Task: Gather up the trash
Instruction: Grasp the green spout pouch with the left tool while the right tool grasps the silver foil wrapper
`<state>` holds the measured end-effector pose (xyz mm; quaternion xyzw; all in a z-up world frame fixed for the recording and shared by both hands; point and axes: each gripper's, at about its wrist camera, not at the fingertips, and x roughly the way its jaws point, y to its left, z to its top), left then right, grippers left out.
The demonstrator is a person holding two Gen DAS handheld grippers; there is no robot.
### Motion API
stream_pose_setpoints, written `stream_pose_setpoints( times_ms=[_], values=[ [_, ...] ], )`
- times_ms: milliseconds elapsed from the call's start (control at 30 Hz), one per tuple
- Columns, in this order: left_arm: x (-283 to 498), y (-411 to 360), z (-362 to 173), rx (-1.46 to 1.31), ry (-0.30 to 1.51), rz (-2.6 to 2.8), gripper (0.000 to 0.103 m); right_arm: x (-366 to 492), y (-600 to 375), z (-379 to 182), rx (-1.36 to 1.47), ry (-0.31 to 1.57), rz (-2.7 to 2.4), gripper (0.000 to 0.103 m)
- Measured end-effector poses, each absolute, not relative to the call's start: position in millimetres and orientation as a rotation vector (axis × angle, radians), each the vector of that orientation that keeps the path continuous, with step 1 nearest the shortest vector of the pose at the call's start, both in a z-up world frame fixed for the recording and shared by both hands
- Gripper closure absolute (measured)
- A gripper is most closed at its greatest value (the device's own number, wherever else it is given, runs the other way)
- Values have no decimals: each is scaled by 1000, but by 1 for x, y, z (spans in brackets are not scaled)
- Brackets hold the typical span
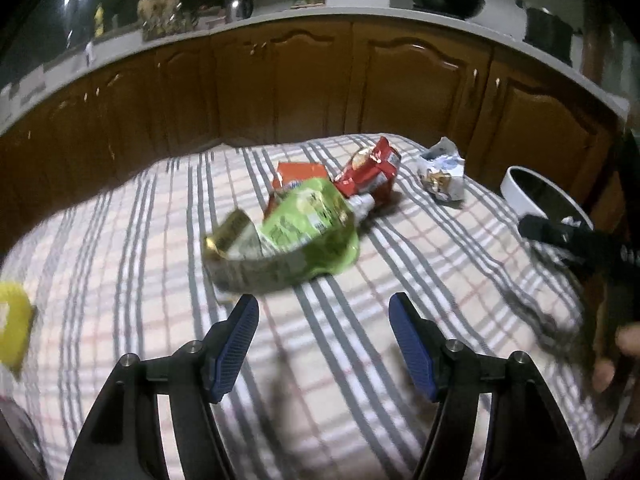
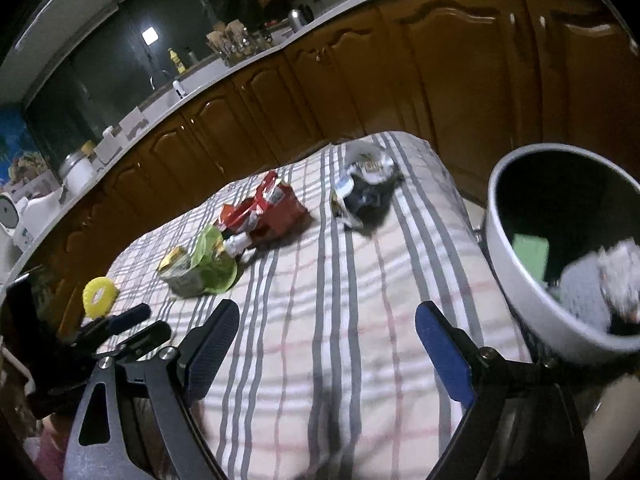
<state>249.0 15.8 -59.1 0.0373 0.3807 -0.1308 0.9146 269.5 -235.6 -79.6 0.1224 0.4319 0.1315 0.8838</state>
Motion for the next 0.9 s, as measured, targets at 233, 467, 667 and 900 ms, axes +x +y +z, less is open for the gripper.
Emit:
stream_pose_setpoints(
  times_ms=[233, 467, 667, 900],
  values=[
    [271, -1, -53, 341, 717, -275, 35, 316, -242, -81, 272, 903, 243, 12],
    [305, -11, -74, 454, 770, -284, 49, 353, -244, -97, 344, 940, 234, 13],
    [327, -13, -92, 463, 841, -304, 87, 369, -238, -111, 333, 976, 234, 55],
    [306, 0, -77, 316, 841, -309, 97, 343, -254, -94, 369, 925, 255, 78]
  ],
)
